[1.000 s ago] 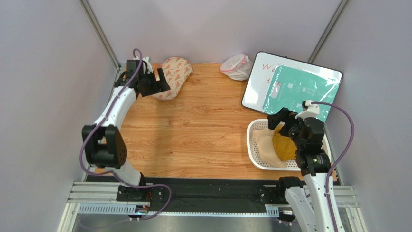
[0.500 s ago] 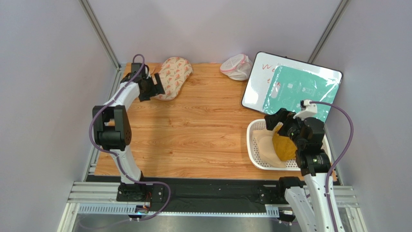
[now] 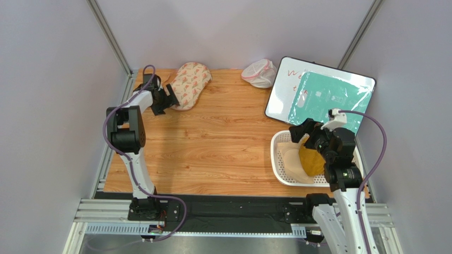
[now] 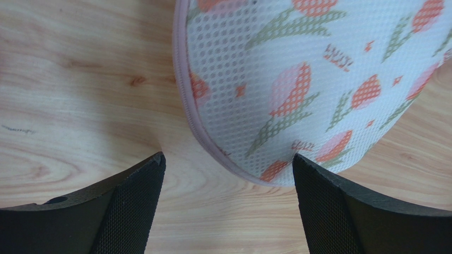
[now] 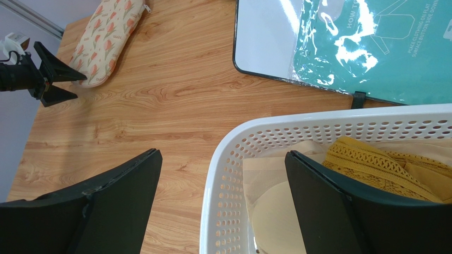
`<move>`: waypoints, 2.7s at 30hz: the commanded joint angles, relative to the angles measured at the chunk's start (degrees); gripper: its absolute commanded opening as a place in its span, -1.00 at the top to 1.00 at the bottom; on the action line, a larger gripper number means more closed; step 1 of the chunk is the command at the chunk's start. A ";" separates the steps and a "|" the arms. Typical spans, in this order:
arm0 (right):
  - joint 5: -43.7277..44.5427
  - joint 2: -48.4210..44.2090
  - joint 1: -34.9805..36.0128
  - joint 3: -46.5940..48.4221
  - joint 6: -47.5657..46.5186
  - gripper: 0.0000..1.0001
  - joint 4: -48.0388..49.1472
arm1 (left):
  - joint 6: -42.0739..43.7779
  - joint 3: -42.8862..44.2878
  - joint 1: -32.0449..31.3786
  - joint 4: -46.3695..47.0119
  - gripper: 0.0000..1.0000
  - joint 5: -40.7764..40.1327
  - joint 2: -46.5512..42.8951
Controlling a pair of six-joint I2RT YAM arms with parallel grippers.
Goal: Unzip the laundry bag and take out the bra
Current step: Move the laundry bag to the center of the board, then unzip the laundry bag at the center of the board.
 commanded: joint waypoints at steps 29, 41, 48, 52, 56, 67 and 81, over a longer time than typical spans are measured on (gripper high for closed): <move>-3.59 4.22 -0.09 0.87 -0.21 -0.82 2.97 | 1.72 2.14 0.49 1.78 1.00 7.22 -1.86; 0.52 13.70 13.60 5.51 7.44 -0.71 7.45 | 11.47 -5.95 -2.14 -9.91 1.00 17.42 -13.37; 6.78 23.47 27.76 9.31 9.19 -0.72 9.46 | 18.42 -12.98 -2.58 -15.80 1.00 15.85 -21.72; 6.52 28.74 30.67 9.66 10.51 -0.72 12.46 | 22.12 -15.52 -3.64 -18.00 1.00 12.94 -24.98; 7.57 36.37 32.87 11.68 9.90 -0.72 12.90 | 26.76 -16.06 -6.53 -20.02 1.00 13.47 -26.56; 7.92 48.08 32.87 16.86 7.35 -0.74 12.64 | 31.53 -15.36 -13.83 -23.71 1.00 5.29 -27.36; 4.33 60.38 32.87 18.27 6.65 -0.72 16.41 | 31.61 -14.92 -16.12 -24.33 1.00 0.28 -27.36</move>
